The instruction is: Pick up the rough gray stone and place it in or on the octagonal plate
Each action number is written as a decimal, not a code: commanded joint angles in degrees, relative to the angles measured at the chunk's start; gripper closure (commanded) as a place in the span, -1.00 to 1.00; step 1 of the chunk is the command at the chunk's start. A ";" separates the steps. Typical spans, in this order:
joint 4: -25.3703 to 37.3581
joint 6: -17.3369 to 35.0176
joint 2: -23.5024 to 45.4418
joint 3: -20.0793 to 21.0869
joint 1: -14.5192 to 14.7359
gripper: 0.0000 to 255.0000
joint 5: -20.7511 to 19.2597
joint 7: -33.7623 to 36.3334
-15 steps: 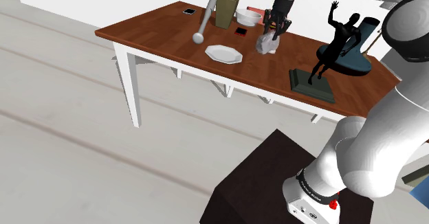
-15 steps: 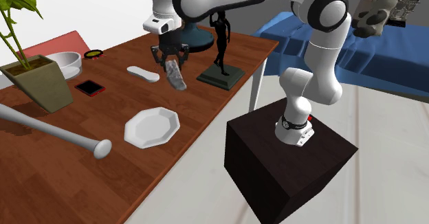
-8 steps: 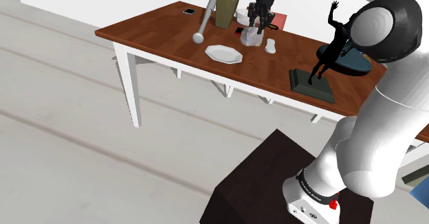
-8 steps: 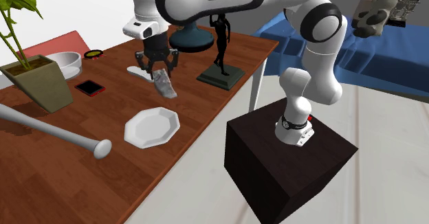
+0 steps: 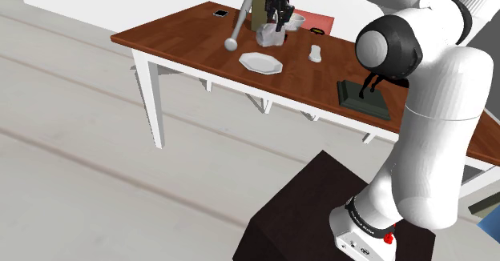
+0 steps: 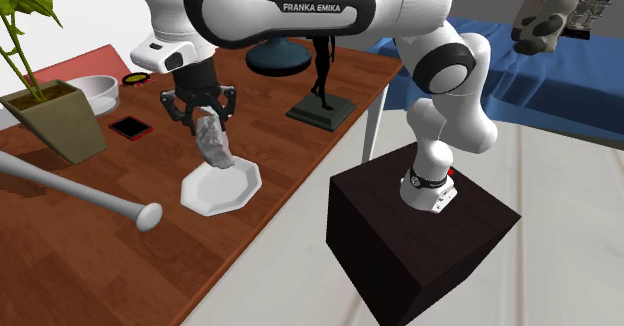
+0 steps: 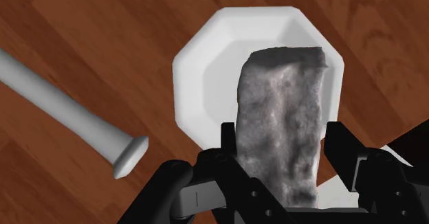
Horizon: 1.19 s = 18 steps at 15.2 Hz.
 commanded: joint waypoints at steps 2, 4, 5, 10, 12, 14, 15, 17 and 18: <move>-0.15 1.07 1.13 0.41 0.14 1.00 0.57 0.51; -2.80 3.05 0.45 0.32 0.95 1.00 0.16 0.59; -4.05 4.00 0.15 0.29 1.31 1.00 -0.02 0.62; -9.63 8.50 -0.94 0.21 2.74 1.00 -0.65 0.77; -11.61 10.19 -1.22 0.22 3.18 1.00 -0.80 0.80; -13.47 11.84 -1.42 0.24 3.56 1.00 -0.89 0.82; -14.36 12.65 -1.49 0.25 3.73 1.00 -0.92 0.83; -15.88 14.07 -1.57 0.29 3.99 1.00 -0.94 0.82; -15.88 14.07 -1.58 0.29 3.99 1.00 -0.95 0.82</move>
